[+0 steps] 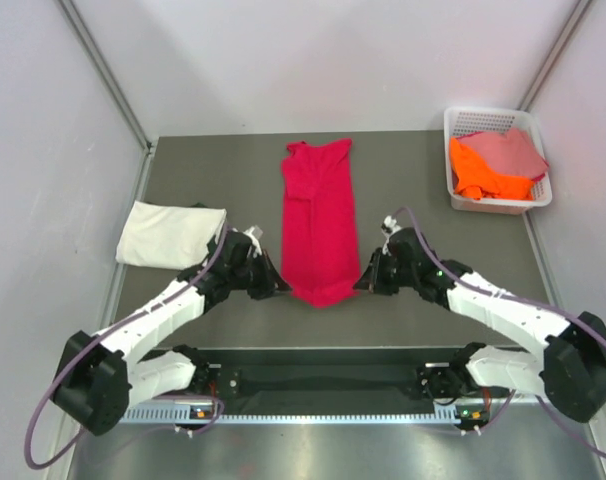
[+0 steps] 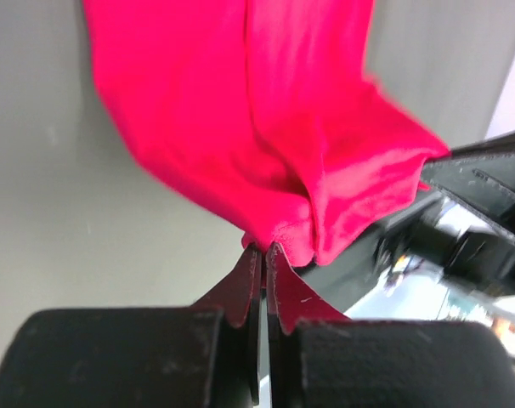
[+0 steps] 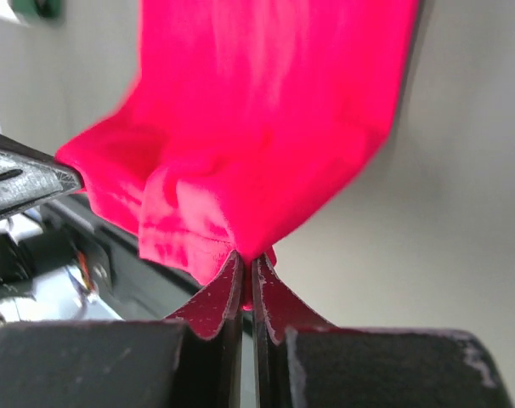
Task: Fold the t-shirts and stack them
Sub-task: Fold the tshirt
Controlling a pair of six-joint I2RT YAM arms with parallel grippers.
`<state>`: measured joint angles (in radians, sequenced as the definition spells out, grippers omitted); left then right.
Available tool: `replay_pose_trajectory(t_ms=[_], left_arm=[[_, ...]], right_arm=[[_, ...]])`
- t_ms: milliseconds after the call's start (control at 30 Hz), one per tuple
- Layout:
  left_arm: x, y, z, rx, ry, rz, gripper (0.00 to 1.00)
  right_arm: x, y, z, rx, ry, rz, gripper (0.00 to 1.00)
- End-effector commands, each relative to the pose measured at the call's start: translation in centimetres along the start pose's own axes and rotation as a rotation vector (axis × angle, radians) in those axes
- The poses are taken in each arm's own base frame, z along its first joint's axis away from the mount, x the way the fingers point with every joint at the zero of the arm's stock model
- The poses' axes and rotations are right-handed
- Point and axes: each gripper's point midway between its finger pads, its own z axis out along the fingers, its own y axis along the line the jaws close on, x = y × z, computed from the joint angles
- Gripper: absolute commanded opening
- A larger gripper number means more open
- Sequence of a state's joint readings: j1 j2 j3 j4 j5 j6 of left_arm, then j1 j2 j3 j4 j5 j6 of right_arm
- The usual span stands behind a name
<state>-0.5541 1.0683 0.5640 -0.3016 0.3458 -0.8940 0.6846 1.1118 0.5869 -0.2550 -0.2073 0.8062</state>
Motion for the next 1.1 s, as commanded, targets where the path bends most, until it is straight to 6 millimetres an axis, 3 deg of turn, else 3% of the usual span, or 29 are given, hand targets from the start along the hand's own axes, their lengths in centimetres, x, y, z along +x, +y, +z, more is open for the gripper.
replay_pose_trajectory(t_ms=[0,133,200,233,267,333,367,433,467,533,567,633,700,1067], left_arm=[[-4.1,-1.7,-0.4,0.020,-0.075,0.002,0.00],[-7.9,-1.7,0.9,0.020,-0.100,-0.029,0.00],[-11.1,-2.3,1.0,0.038,-0.156,-0.034,0.00],[-11.8,-1.5,2.3,0.013,-0.137,-0.054,0.00],[-14.3,-2.2,2.0,0.023,-0.174,-0.055,0.00],[-16.1,-1.0,3.4,0.001,-0.147,-0.108,0.00],[-17.7,-1.9,3.5,0.027,-0.166,-0.102,0.00],[-19.7,-1.0,4.6,0.011,-0.180,-0.130,0.00],[-21.0,-1.8,4.7,0.027,-0.199,-0.117,0.00],[-21.9,-0.8,6.1,0.002,-0.179,-0.138,0.00],[-23.1,-1.7,6.2,0.020,-0.192,-0.122,0.00],[-23.7,-0.8,7.4,-0.009,-0.180,-0.135,0.00],[-25.1,-1.4,7.6,0.006,-0.197,-0.128,0.00],[-28.1,-1.3,9.1,0.022,-0.209,-0.137,0.00]], right_arm=[[-4.3,0.9,-0.2,-0.026,-0.026,-0.042,0.00],[-8.9,1.3,0.7,-0.045,-0.031,-0.046,0.00],[-11.8,1.1,1.6,-0.027,-0.030,-0.049,0.00],[-12.4,1.2,1.9,-0.035,-0.016,-0.043,0.00],[-13.5,0.7,2.1,-0.032,-0.023,-0.032,0.00],[-15.7,0.5,3.4,-0.035,-0.020,-0.013,0.00],[-16.9,0.0,3.6,-0.032,-0.030,-0.002,0.00],[-18.6,-0.3,5.0,-0.033,-0.018,0.015,0.00],[-19.5,-0.6,5.3,-0.036,-0.023,0.022,0.00],[-20.9,-0.7,6.7,-0.052,-0.010,0.029,0.00],[-21.6,-0.9,7.0,-0.056,-0.012,0.036,0.00],[-22.9,-0.9,8.0,-0.078,-0.007,0.047,0.00],[-24.3,-1.0,8.9,-0.085,-0.015,0.055,0.00],[-27.7,-1.6,11.1,-0.094,-0.018,0.084,0.01]])
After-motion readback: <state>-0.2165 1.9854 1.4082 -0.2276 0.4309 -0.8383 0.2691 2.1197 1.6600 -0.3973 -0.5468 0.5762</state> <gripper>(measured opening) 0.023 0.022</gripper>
